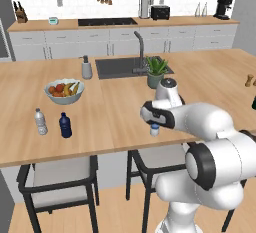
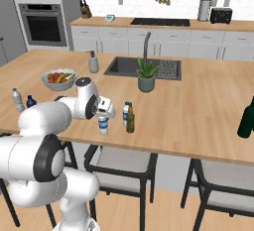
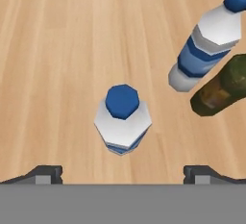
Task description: Move the plastic bottles in the middle to the plastics group, and the glass bottles in the middle to the glass group.
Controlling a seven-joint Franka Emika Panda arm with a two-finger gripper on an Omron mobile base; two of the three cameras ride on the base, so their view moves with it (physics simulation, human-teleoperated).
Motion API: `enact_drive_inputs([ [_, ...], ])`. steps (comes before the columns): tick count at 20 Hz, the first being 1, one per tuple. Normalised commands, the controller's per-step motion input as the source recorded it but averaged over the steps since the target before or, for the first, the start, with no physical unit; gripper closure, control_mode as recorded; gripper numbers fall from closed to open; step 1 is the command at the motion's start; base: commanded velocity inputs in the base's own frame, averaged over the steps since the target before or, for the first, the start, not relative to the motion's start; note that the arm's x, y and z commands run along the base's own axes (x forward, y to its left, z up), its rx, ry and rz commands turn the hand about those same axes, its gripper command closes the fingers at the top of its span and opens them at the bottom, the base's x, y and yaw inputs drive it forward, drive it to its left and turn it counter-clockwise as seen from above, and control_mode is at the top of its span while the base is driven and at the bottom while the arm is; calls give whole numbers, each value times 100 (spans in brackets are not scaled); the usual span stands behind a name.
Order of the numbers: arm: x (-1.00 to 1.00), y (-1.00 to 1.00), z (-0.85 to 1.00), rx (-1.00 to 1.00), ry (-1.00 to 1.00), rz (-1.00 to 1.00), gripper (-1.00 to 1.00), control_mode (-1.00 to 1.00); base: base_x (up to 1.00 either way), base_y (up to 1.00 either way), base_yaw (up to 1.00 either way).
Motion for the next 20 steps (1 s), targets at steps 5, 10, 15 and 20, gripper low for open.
enact_drive_inputs([
  [5, 0, 0, 2, 0, 0, 0, -100, -100, 0, 0, 0],
  [10, 4, 0, 6, 0, 0, 0, -100, -100, 0, 0, 0],
  [15, 14, 0, 0, 0, 0, 0, -100, -100, 0, 0, 0],
  [20, 14, 0, -5, 0, 0, 0, -100, -100, 0, 0, 0],
])
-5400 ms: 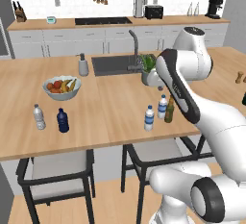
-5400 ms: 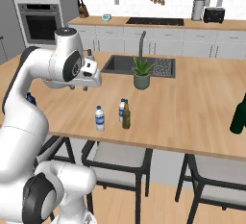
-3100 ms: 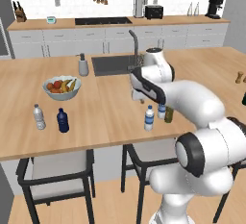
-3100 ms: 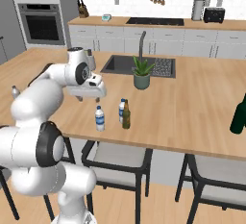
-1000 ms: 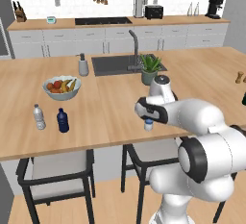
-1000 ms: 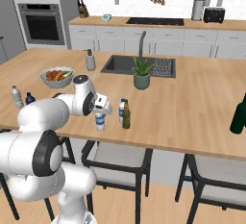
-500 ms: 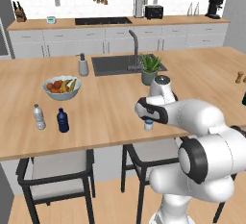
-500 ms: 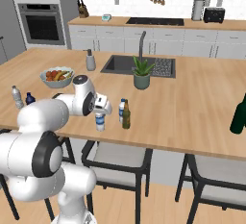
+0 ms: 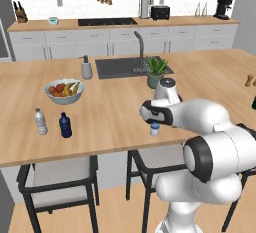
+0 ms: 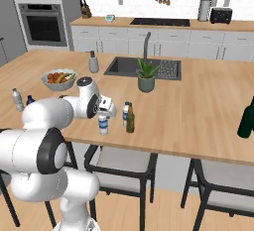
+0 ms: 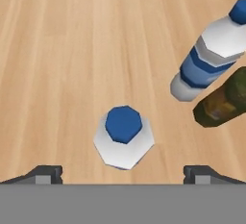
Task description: Move the plastic bottles in the middle to the plastics group, and the glass bottles in the middle to the glass group.
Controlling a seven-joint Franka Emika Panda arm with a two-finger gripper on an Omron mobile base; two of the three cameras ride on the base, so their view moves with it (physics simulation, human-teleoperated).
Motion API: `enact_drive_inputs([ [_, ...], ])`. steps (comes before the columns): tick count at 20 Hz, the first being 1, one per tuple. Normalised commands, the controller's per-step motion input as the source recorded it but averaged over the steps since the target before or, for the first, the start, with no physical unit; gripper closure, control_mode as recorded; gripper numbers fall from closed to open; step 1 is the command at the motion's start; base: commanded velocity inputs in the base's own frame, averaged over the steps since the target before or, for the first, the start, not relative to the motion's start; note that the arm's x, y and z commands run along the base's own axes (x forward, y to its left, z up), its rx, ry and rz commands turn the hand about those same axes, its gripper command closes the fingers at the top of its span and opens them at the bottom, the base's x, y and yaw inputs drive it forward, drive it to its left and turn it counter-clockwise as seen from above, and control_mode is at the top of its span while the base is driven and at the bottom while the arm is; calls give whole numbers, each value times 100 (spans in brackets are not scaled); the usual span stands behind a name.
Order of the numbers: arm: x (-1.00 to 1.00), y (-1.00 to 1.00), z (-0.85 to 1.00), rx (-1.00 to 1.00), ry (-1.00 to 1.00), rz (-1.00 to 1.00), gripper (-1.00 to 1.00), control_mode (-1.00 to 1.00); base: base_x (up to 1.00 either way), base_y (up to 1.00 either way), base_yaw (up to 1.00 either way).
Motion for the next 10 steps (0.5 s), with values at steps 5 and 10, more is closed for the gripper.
enact_drive_inputs([
  [5, 2, 0, -20, 0, 0, 0, -100, -100, 0, 0, 0],
  [10, 4, 0, -7, 0, 0, 0, -100, -100, 0, 0, 0],
])
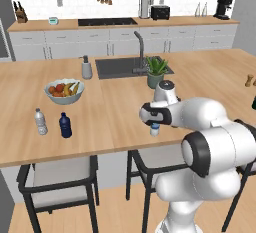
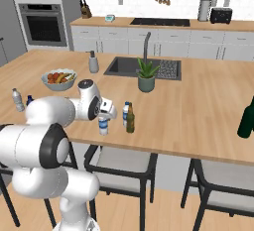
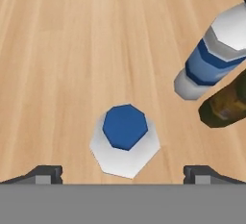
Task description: Move the plastic bottles in the middle to the plastics group, and the glass bottles in the middle to the glass group.
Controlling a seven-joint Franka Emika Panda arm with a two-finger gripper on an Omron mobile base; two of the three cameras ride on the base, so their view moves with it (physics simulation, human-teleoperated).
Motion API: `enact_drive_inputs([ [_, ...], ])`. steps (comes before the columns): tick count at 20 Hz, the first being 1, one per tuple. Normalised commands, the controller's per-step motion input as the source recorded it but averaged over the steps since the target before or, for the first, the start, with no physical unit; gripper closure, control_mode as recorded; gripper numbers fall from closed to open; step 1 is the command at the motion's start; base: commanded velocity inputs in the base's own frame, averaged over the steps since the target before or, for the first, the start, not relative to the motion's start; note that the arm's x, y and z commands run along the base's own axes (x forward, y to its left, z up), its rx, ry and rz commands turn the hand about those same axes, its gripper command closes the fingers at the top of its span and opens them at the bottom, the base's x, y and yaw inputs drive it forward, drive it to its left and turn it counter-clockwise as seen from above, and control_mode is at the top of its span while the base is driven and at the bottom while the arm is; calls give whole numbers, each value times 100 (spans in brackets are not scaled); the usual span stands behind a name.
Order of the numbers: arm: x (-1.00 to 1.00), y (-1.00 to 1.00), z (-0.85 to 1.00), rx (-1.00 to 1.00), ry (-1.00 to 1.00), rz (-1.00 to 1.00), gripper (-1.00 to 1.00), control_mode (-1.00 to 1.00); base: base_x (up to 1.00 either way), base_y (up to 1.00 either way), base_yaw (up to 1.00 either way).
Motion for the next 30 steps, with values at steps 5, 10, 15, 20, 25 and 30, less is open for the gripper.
enact_drive_inputs([
  [5, 10, -1, 2, 0, 0, 0, -100, -100, 0, 0, 0],
  [10, 12, -4, 0, 0, 0, 0, -100, -100, 0, 0, 0],
  [15, 11, 0, 0, 0, 0, 0, -100, -100, 0, 0, 0],
  [20, 7, 0, -1, 0, 0, 0, -100, -100, 0, 0, 0],
  [25, 0, 0, 0, 0, 0, 0, -100, -100, 0, 0, 0],
  [30, 0, 0, 0, 0, 0, 0, 100, -100, 0, 0, 0],
])
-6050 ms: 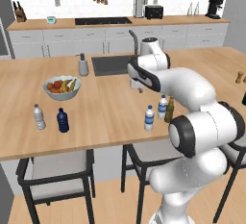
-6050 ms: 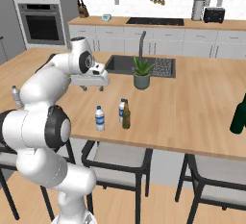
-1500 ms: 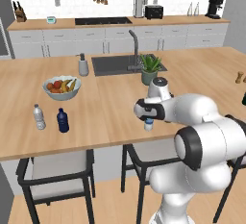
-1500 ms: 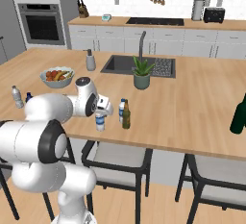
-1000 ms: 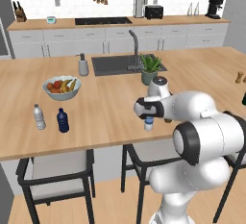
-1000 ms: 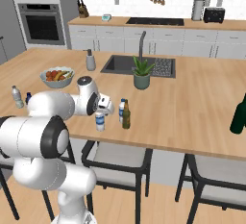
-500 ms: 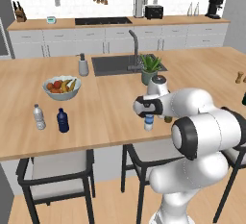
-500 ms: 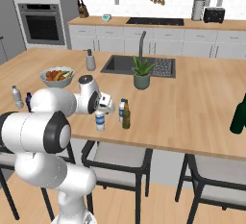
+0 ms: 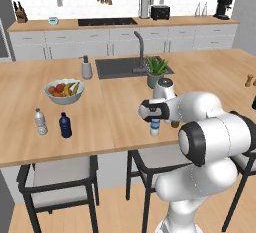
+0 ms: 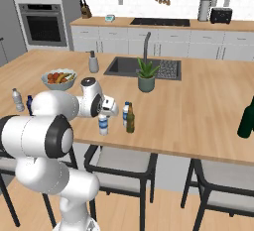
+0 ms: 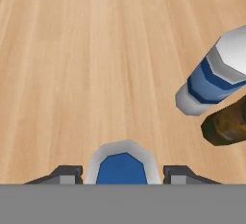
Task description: Move the plastic bottles in the middle to the plastics group, and the glass bottles in the middle to the glass group.
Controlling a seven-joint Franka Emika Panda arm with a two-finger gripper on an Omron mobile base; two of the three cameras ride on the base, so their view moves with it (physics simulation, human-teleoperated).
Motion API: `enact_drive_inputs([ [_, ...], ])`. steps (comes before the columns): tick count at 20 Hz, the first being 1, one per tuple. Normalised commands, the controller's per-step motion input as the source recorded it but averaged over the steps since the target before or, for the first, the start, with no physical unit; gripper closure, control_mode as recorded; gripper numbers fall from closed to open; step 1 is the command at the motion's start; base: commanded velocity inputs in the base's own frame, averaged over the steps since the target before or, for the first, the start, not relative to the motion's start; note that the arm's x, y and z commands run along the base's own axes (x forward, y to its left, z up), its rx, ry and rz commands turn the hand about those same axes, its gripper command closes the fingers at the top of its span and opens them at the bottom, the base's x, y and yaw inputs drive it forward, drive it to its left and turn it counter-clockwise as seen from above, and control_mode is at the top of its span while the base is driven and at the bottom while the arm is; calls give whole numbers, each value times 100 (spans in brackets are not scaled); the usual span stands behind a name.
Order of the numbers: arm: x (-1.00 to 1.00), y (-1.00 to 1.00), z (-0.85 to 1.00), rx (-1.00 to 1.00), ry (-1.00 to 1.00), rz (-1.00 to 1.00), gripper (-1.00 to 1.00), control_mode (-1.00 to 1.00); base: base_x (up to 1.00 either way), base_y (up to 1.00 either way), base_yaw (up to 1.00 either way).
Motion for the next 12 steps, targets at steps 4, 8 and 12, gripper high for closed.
enact_drive_inputs([
  [4, 0, 0, 0, 0, 0, 0, 100, -100, 0, 0, 0],
  [8, 0, 26, 22, 1, 0, 0, 100, -100, 0, 0, 0],
  [12, 0, 50, 64, 10, 0, 9, 100, -100, 0, 0, 0],
])
